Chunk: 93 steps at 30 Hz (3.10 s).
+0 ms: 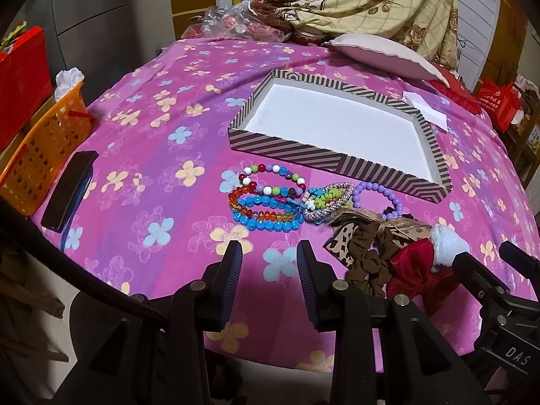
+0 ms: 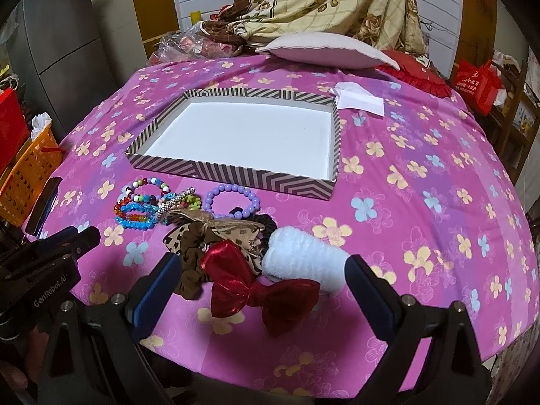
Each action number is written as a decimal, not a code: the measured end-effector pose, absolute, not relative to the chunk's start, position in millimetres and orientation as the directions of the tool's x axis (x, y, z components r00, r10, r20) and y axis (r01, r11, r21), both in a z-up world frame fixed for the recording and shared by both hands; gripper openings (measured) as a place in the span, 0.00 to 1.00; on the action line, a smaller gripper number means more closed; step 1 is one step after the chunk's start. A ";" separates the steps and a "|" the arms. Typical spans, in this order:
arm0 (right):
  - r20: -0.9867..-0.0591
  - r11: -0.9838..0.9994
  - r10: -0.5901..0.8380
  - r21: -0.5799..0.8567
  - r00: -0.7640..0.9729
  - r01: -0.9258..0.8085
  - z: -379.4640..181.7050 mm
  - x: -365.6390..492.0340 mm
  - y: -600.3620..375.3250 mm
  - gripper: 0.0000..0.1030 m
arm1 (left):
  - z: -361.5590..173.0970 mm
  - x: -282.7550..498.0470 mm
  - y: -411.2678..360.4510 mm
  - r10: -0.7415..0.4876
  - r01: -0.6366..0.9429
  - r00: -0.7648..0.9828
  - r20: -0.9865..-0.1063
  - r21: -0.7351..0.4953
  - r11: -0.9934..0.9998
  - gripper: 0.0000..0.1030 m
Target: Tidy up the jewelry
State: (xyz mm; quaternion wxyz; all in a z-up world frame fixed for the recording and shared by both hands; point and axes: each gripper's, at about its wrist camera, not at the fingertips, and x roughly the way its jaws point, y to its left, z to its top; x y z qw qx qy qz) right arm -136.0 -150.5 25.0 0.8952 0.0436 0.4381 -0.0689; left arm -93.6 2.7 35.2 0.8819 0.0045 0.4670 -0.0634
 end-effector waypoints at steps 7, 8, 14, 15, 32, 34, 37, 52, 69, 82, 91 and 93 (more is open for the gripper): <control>-0.794 0.986 -0.075 0.030 0.603 0.162 23.9 -135.8 -153.5 0.97 | 32.5 -93.2 3.7 -0.103 0.112 0.549 -0.829 -0.050 0.993 0.47; -0.794 0.986 -0.074 0.031 0.604 0.162 23.4 -136.1 -154.9 0.97 | 32.2 -92.9 4.0 -0.103 0.111 0.548 -0.830 -0.050 0.993 0.47; -0.791 0.990 -0.063 0.029 0.609 0.140 22.6 -136.9 -157.5 0.97 | 28.9 -89.3 10.0 -0.116 0.102 0.529 -0.841 -0.072 0.992 0.47; -0.792 0.990 -0.060 0.030 0.607 0.138 22.0 -136.7 -158.9 0.97 | 28.0 -88.0 13.1 -0.117 0.098 0.525 -0.843 -0.076 0.992 0.47; -0.804 0.988 -0.026 0.072 0.594 0.140 13.7 -134.2 -180.1 0.97 | 10.6 -57.2 67.2 -0.131 -0.036 0.467 -0.875 -0.166 0.985 0.47; -0.802 0.988 -0.015 0.080 0.597 0.133 13.9 -133.7 -180.1 0.97 | 9.3 -53.9 70.4 -0.138 -0.048 0.460 -0.877 -0.180 0.983 0.47; -0.800 0.987 -0.014 0.083 0.600 0.134 14.5 -133.4 -181.2 0.97 | 9.3 -50.6 71.2 -0.146 -0.055 0.454 -0.879 -0.191 0.980 0.47; -0.807 0.989 -0.027 0.065 0.590 0.135 13.2 -136.6 -196.4 0.92 | 24.5 -44.3 6.1 -0.261 0.147 0.438 -0.861 -0.218 0.965 0.47; -0.836 0.985 0.010 0.103 0.549 0.139 -10.3 -141.2 -213.9 0.87 | 0.8 -24.5 -53.1 -0.266 0.328 0.359 -0.895 -0.146 0.933 0.47; -0.871 0.998 0.068 0.057 0.487 -0.039 -21.9 -113.7 -205.0 0.86 | -9.9 -7.8 -68.7 -0.259 0.370 0.325 -0.910 -0.130 0.920 0.47; -0.888 0.989 0.116 0.061 0.444 -0.136 -26.6 -86.8 -216.8 0.86 | -14.8 1.8 -73.5 -0.272 0.399 0.308 -0.911 -0.136 0.907 0.29; -0.888 0.984 0.155 0.100 0.432 -0.148 -31.5 -84.6 -218.5 0.72 | -14.0 3.4 -73.3 -0.279 0.401 0.309 -0.909 -0.141 0.905 0.26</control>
